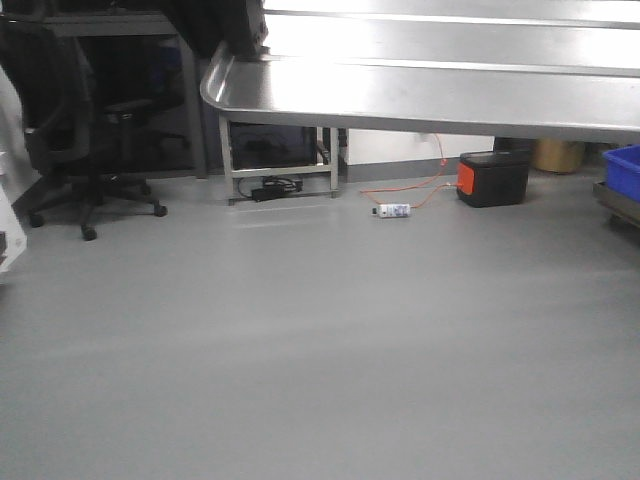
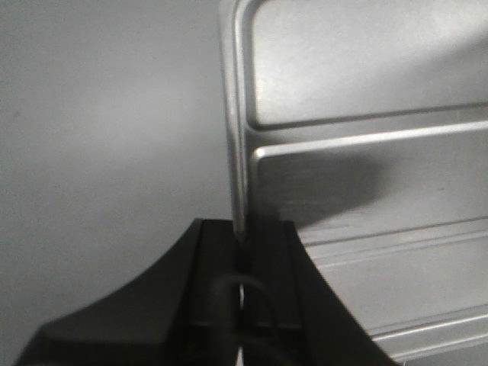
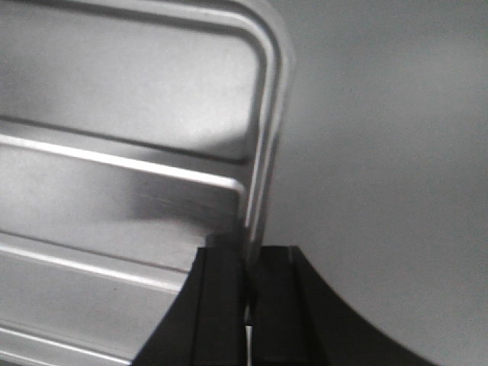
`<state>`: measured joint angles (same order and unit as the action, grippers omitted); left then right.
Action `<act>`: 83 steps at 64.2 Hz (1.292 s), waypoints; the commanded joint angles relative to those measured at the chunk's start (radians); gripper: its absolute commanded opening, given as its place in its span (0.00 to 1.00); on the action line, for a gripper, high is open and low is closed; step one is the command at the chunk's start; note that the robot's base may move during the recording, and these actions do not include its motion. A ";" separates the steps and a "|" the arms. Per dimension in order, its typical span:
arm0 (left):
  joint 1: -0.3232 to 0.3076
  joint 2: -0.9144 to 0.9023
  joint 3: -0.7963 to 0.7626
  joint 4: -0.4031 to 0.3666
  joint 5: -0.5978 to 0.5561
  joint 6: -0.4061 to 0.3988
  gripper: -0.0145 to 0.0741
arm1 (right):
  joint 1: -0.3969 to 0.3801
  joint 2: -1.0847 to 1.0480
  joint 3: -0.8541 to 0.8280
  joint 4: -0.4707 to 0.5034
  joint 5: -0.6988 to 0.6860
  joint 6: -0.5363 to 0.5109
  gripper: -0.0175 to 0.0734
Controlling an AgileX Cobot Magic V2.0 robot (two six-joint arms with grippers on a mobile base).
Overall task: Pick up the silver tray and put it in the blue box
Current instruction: 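Carry the tray with both grippers while the base turns and drives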
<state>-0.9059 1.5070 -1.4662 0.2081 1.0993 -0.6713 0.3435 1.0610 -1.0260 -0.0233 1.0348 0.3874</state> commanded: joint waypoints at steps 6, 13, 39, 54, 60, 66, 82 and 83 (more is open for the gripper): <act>-0.006 -0.044 -0.023 0.039 0.018 0.028 0.05 | -0.004 -0.022 -0.026 -0.057 -0.040 -0.017 0.25; -0.006 -0.044 -0.023 0.039 0.018 0.028 0.04 | -0.004 -0.022 -0.026 -0.057 -0.041 -0.017 0.25; -0.006 -0.044 -0.023 0.037 0.016 0.028 0.04 | -0.004 -0.022 -0.026 -0.057 -0.040 -0.017 0.25; -0.006 -0.044 -0.023 0.035 0.016 0.028 0.04 | -0.004 -0.022 -0.026 -0.057 -0.040 -0.017 0.25; -0.006 -0.044 -0.023 0.026 0.014 0.028 0.05 | -0.004 -0.022 -0.026 -0.057 -0.041 -0.017 0.25; -0.006 -0.044 -0.023 0.026 0.014 0.028 0.05 | -0.004 -0.022 -0.026 -0.057 -0.041 -0.017 0.25; -0.006 -0.044 -0.023 0.026 0.014 0.028 0.04 | -0.004 -0.022 -0.026 -0.057 -0.041 -0.017 0.25; -0.006 -0.044 -0.023 0.026 0.014 0.028 0.05 | -0.004 -0.022 -0.026 -0.057 -0.041 -0.017 0.25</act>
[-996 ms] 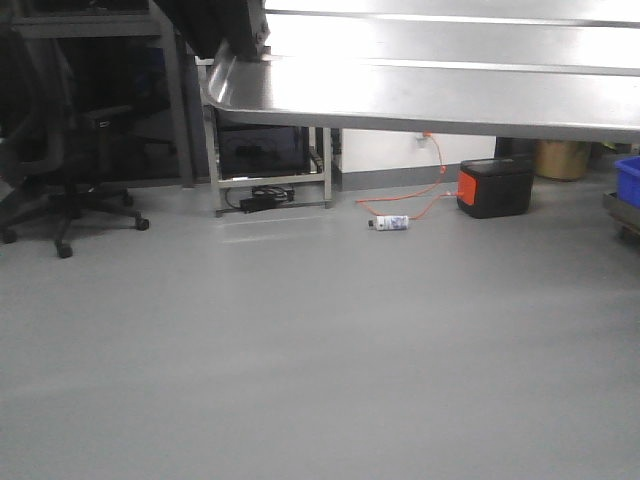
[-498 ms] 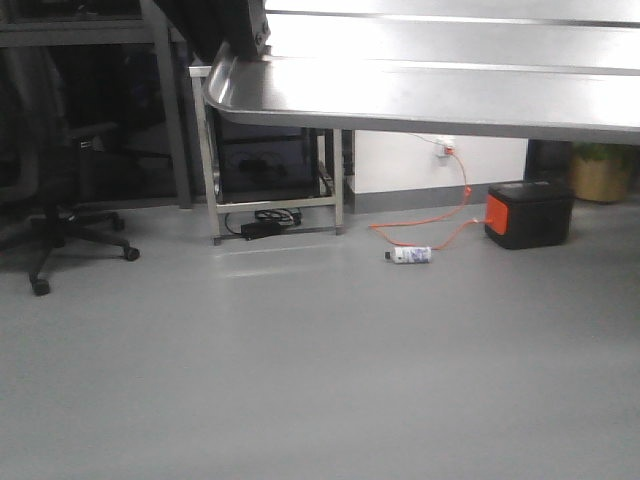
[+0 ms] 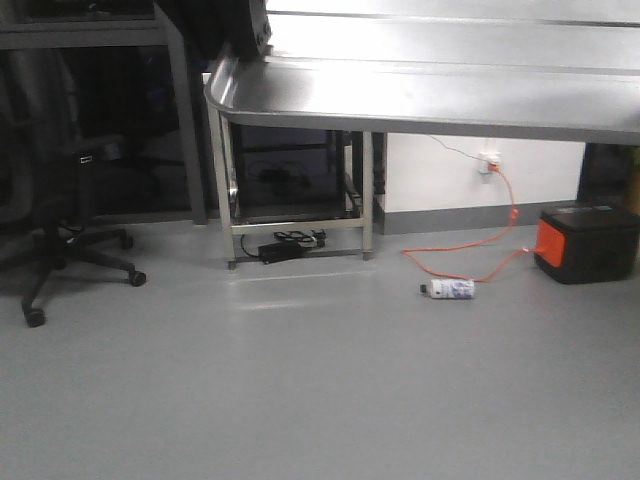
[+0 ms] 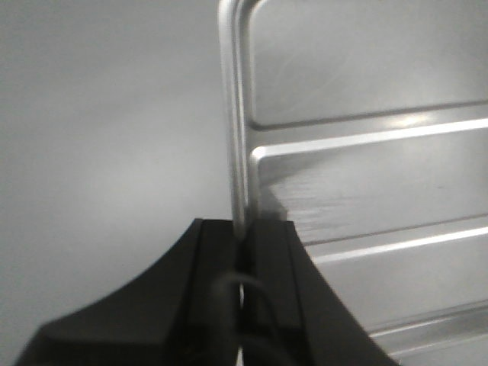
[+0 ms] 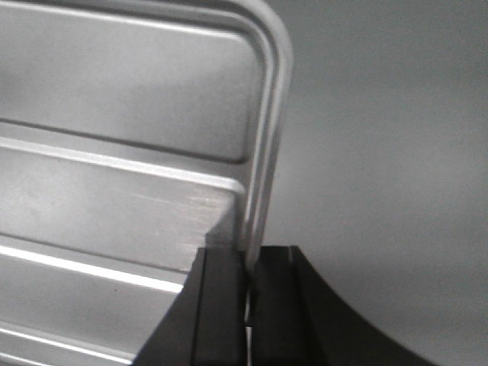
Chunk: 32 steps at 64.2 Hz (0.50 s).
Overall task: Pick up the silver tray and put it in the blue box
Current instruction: 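Carry the tray with both grippers while the base turns and drives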
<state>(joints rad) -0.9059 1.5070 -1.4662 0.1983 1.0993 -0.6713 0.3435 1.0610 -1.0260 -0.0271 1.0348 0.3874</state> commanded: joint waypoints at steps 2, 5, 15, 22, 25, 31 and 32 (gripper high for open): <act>-0.006 -0.044 -0.023 0.036 0.014 0.028 0.05 | -0.004 -0.022 -0.026 -0.054 -0.041 -0.017 0.25; -0.006 -0.044 -0.023 0.036 0.014 0.028 0.05 | -0.004 -0.022 -0.026 -0.054 -0.041 -0.017 0.25; -0.006 -0.044 -0.023 0.036 0.014 0.028 0.05 | -0.004 -0.022 -0.026 -0.054 -0.041 -0.017 0.25; -0.006 -0.044 -0.023 0.036 0.014 0.028 0.05 | -0.004 -0.022 -0.026 -0.054 -0.041 -0.017 0.25; -0.006 -0.044 -0.023 0.036 0.014 0.028 0.04 | -0.004 -0.022 -0.026 -0.054 -0.041 -0.017 0.25; -0.006 -0.044 -0.023 0.030 0.014 0.028 0.04 | -0.004 -0.022 -0.026 -0.054 -0.040 -0.017 0.25; -0.006 -0.044 -0.023 0.028 0.014 0.028 0.05 | -0.004 -0.022 -0.026 -0.054 -0.040 -0.017 0.25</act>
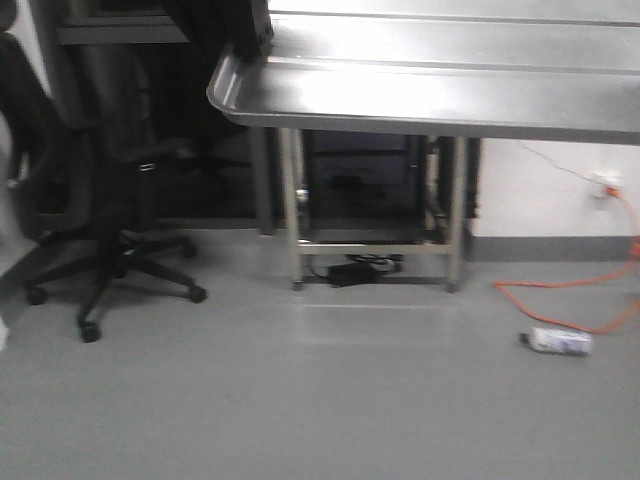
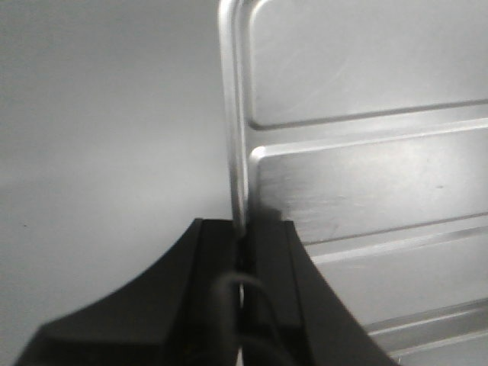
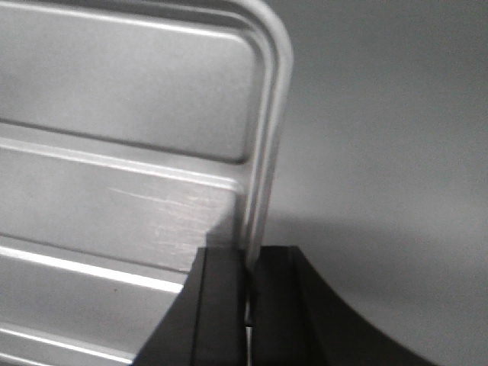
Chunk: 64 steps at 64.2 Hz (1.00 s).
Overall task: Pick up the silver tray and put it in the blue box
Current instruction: 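Carry the tray with both grippers while the base turns and drives, then bring the held tray over the large blue bin on the shelf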
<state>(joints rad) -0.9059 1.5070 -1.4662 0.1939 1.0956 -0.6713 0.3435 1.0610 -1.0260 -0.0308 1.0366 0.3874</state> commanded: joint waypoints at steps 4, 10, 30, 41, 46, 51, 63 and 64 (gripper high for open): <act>-0.006 -0.044 -0.023 0.029 0.018 0.028 0.04 | -0.004 -0.022 -0.026 -0.050 -0.042 -0.017 0.25; -0.006 -0.044 -0.023 0.028 0.018 0.028 0.04 | -0.004 -0.022 -0.026 -0.050 -0.042 -0.017 0.25; -0.006 -0.044 -0.023 0.025 0.018 0.028 0.05 | -0.004 -0.022 -0.026 -0.050 -0.042 -0.017 0.25; -0.006 -0.044 -0.023 0.025 0.018 0.028 0.05 | -0.004 -0.022 -0.026 -0.050 -0.042 -0.017 0.25; -0.006 -0.044 -0.023 0.025 0.018 0.028 0.05 | -0.004 -0.022 -0.026 -0.050 -0.042 -0.017 0.25; -0.006 -0.044 -0.023 0.025 0.018 0.028 0.04 | -0.004 -0.022 -0.026 -0.050 -0.042 -0.017 0.25; -0.006 -0.044 -0.023 0.025 0.018 0.028 0.05 | -0.004 -0.022 -0.026 -0.050 -0.042 -0.017 0.25; -0.006 -0.044 -0.023 0.025 0.018 0.028 0.05 | -0.004 -0.022 -0.026 -0.050 -0.042 -0.017 0.25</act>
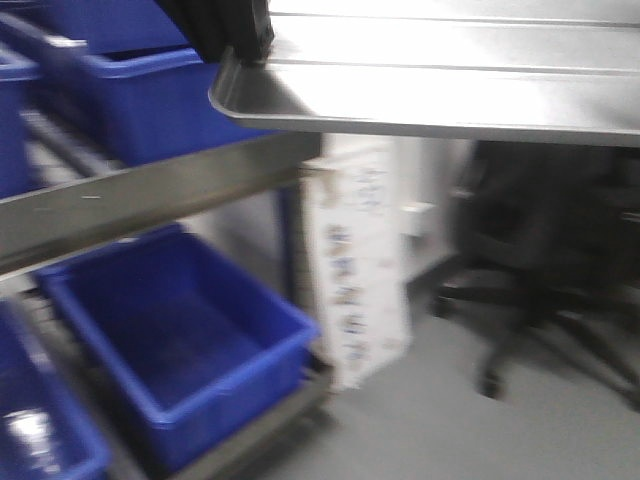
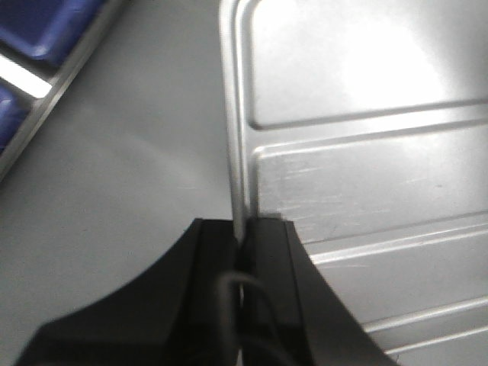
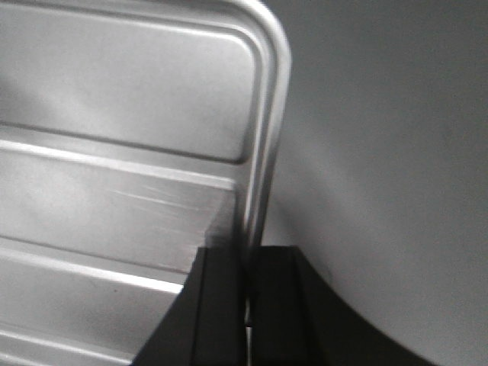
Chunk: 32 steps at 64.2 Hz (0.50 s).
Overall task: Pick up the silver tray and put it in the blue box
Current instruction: 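Bring the held tray over the large blue bin on the shelf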
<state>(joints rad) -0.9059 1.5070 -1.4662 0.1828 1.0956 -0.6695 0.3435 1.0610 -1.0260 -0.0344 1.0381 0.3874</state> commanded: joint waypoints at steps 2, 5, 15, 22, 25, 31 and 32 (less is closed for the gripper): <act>-0.006 -0.044 -0.023 0.036 0.018 0.026 0.05 | -0.004 -0.022 -0.026 -0.046 -0.043 -0.017 0.25; -0.006 -0.044 -0.023 0.036 0.018 0.026 0.05 | -0.004 -0.022 -0.026 -0.046 -0.043 -0.017 0.25; -0.006 -0.044 -0.023 0.036 0.018 0.026 0.05 | -0.004 -0.022 -0.026 -0.046 -0.043 -0.017 0.25; -0.006 -0.044 -0.023 0.036 0.018 0.026 0.05 | -0.004 -0.022 -0.026 -0.046 -0.043 -0.017 0.25; -0.006 -0.044 -0.023 0.036 0.018 0.026 0.05 | -0.004 -0.022 -0.026 -0.046 -0.043 -0.017 0.25; -0.006 -0.044 -0.023 0.036 0.018 0.026 0.04 | -0.004 -0.022 -0.026 -0.046 -0.043 -0.017 0.25; -0.006 -0.044 -0.023 0.036 0.018 0.026 0.05 | -0.004 -0.022 -0.026 -0.046 -0.043 -0.017 0.25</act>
<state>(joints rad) -0.9059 1.5070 -1.4662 0.1828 1.0956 -0.6695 0.3435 1.0610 -1.0260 -0.0344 1.0363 0.3874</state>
